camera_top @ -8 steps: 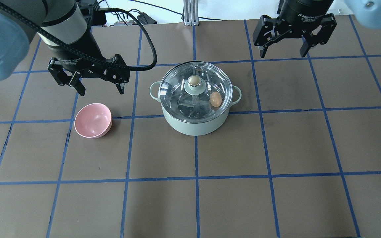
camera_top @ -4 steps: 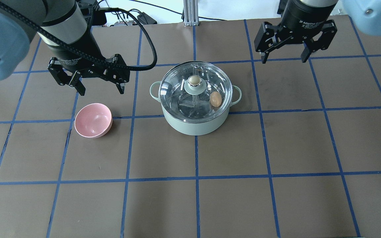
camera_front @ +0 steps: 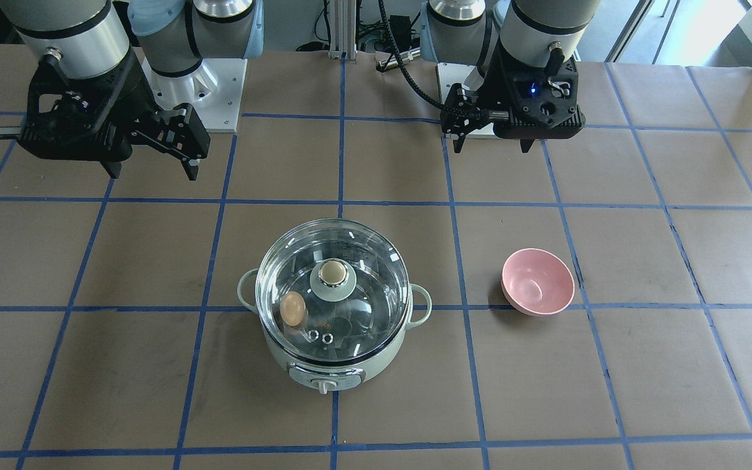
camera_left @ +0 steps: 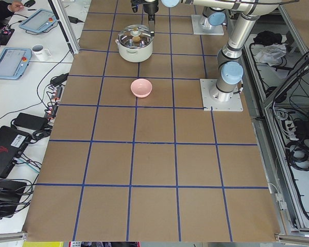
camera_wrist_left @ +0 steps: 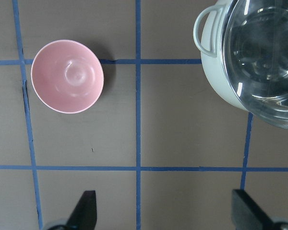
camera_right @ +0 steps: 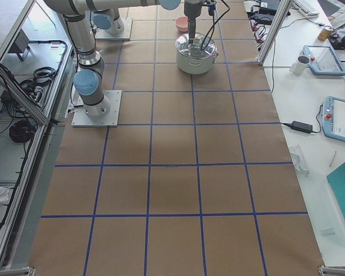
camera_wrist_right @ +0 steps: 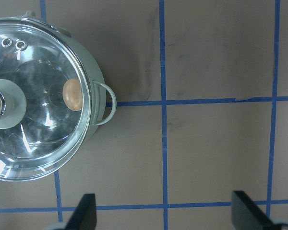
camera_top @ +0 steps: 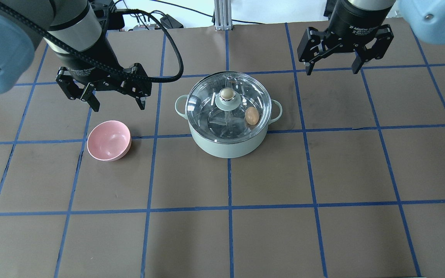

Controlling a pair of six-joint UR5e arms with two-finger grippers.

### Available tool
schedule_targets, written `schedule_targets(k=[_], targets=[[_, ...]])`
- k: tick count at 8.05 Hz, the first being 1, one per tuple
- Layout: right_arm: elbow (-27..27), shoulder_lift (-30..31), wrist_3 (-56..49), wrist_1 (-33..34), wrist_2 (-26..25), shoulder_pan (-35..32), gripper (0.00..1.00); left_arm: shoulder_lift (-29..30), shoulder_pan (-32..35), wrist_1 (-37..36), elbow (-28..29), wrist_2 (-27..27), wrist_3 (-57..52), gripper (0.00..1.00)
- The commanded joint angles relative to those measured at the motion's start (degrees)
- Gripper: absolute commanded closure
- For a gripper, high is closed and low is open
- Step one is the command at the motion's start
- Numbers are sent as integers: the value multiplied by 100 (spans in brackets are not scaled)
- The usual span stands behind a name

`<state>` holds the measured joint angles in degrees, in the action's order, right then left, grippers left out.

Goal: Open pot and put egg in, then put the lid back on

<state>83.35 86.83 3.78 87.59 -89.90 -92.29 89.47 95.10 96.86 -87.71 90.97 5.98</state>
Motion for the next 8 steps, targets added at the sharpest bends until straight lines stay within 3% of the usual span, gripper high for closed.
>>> schedule_targets(k=[1,8], targets=[[14,0,0,74,-18,0,0,0,0,0,0,0,8,0],[23,-9,-9,206,-10,9,0,0,-9,-9,0,0,8,0]])
